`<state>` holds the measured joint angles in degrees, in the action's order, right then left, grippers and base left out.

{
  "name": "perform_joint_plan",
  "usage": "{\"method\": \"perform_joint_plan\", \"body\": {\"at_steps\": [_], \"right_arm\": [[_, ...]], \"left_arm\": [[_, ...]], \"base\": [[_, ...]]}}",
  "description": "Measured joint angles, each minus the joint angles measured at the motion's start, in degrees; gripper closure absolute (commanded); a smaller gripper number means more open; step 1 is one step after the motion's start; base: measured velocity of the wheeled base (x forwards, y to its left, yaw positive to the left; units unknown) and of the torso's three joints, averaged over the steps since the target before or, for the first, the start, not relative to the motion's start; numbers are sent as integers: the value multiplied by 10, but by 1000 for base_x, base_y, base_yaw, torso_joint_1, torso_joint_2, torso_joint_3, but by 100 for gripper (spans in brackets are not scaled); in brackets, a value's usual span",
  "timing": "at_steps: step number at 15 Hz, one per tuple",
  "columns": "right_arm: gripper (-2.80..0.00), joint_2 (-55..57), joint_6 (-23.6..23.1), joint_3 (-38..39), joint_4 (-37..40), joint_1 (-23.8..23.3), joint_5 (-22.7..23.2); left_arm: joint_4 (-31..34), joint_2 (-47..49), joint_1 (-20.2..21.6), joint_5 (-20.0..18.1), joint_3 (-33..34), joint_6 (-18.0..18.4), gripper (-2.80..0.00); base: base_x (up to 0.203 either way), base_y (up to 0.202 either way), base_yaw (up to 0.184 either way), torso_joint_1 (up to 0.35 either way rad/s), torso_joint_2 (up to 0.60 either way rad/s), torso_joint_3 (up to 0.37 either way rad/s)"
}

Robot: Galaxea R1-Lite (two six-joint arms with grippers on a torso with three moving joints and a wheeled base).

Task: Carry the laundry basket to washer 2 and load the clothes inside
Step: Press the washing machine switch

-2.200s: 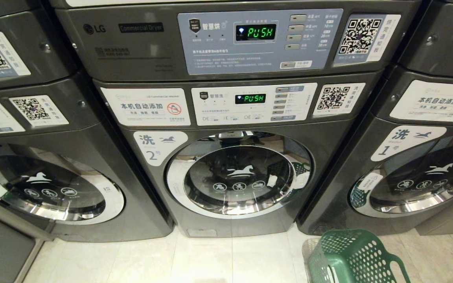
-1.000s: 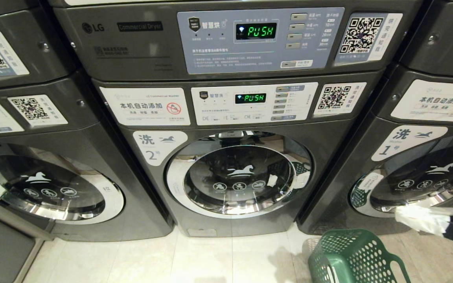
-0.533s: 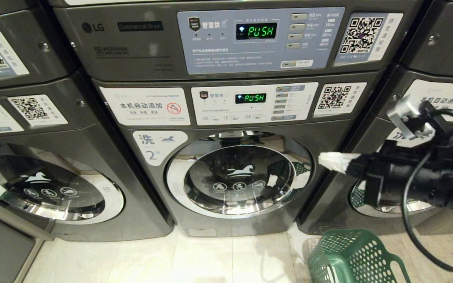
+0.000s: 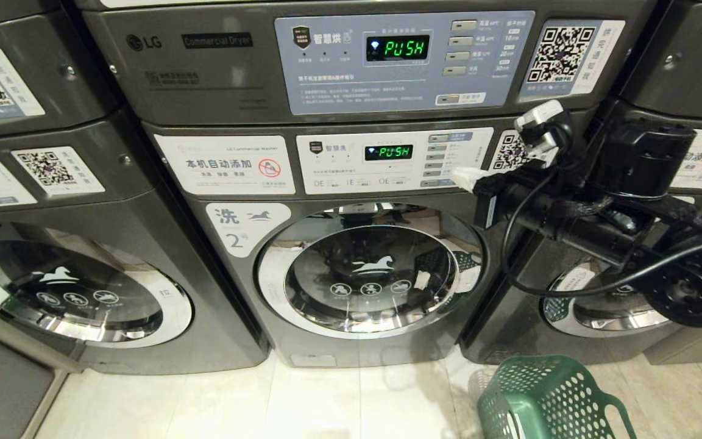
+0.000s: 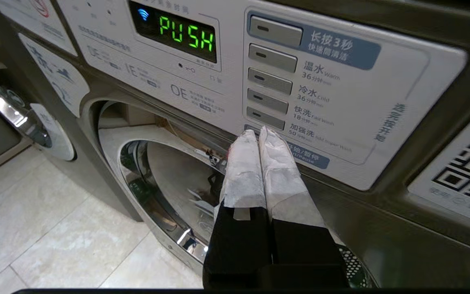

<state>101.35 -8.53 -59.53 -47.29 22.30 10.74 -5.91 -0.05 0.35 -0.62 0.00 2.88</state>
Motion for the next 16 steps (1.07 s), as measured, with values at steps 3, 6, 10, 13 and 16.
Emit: {"method": "perform_joint_plan", "body": {"at_steps": [3,6,10,13,16], "right_arm": [[0,38,0,-37,-1,2,-1],[0,63,1,-62,-2,2,-3],[0,81,2,-80,-2,0,-19],[0,89,3,-90,-1,0,-22],[0,91,3,-96,0,0,-24]], "left_arm": [[0,0,0,0,0,0,0],[0,0,0,0,0,0,0],[0,0,0,0,0,0,0],[0,0,0,0,0,0,0],[0,0,0,0,0,0,0]], "base": [[0,0,0,0,0,0],[0,0,0,0,0,0],[0,0,0,0,0,0],[0,0,0,0,0,0],[0,0,0,0,0,0]]}}
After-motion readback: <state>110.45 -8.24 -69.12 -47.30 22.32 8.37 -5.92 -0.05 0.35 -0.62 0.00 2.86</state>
